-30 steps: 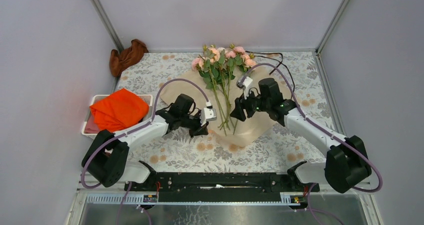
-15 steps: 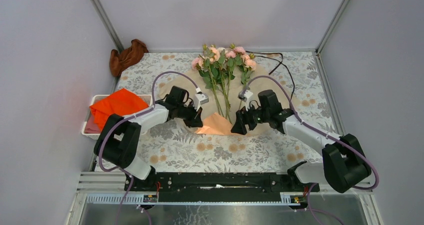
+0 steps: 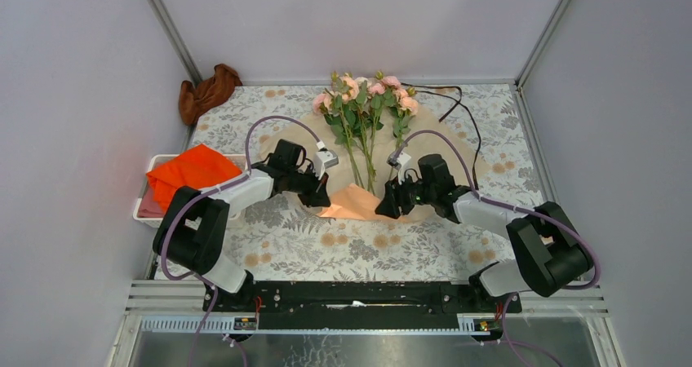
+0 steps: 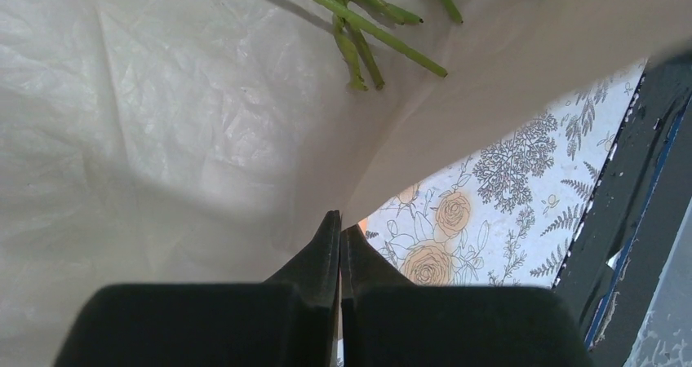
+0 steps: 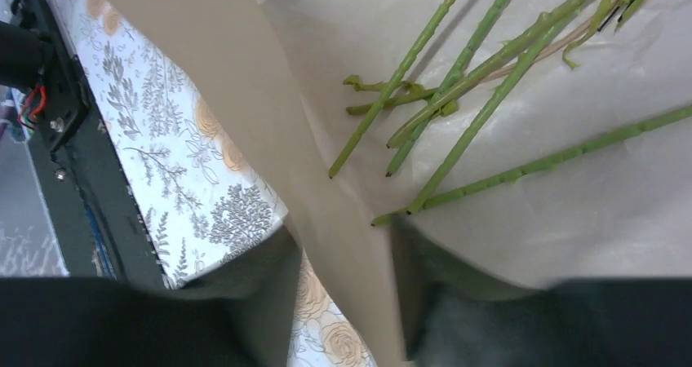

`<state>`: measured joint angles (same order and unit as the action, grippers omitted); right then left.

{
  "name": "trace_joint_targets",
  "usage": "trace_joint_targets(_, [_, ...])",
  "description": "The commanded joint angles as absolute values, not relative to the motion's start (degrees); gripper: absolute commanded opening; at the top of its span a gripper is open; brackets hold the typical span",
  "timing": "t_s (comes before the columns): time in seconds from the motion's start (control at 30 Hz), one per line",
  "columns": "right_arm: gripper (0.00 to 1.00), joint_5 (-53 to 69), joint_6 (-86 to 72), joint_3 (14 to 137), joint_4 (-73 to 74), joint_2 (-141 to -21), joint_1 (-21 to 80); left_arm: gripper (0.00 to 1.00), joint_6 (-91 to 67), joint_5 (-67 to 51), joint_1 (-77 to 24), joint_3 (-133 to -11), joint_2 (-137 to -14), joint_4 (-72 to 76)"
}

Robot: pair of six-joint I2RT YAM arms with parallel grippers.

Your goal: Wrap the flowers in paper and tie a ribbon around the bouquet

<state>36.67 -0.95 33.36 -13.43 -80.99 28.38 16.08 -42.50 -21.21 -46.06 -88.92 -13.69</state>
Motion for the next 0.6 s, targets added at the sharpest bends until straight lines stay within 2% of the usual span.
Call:
trace_joint_targets(0.0, [0.38,35.2,-5.1,32.6,-19.6,-82.5,28.7,0.0,15.0,-42.9,-20.7,-46.8,-89.3,-11.9])
trace_joint_targets(0.03, [0.28,34.6,-5.8,33.0,-19.7,-82.8,28.6,0.0,15.0,-42.7,-20.6,-47.1,-89.4,-12.1])
trace_joint_targets(0.1, [0.15,33.0,-6.8,34.4,-18.7,-83.8,28.5,0.0,15.3,-41.8,-20.1,-47.9,-89.5,-12.9])
trace_joint_targets(0.13, [0.1,31.6,-7.4,35.6,-17.6,-84.4,28.4,0.1,15.6,-41.2,-19.7,-48.5,-89.5,-14.0])
trace_joint_targets(0.2, [0.03,29.1,-7.9,38.3,-15.1,-86.1,28.0,0.42,17.9,-40.5,-18.8,-50.9,-89.7,-17.9])
trace_joint_targets(0.23, [0.0,28.0,-8.2,39.5,-13.8,-87.0,27.6,0.53,20.0,-40.3,-18.7,-51.9,-89.8,-20.3])
trace_joint_targets(0.3, [0.0,27.0,-9.2,41.4,-12.8,-88.5,26.9,0.66,24.9,-39.3,-18.7,-52.3,-89.6,-24.0])
trace_joint_targets(0.4, [0.0,26.2,-10.8,42.9,-12.1,-89.8,26.1,0.7,28.6,-36.5,-18.7,-50.5,-89.5,-24.7])
trace_joint_targets(0.57, [0.0,25.3,-11.5,44.1,-12.1,-90.7,25.3,0.71,29.1,-34.6,-18.7,-49.3,-90.4,-24.5])
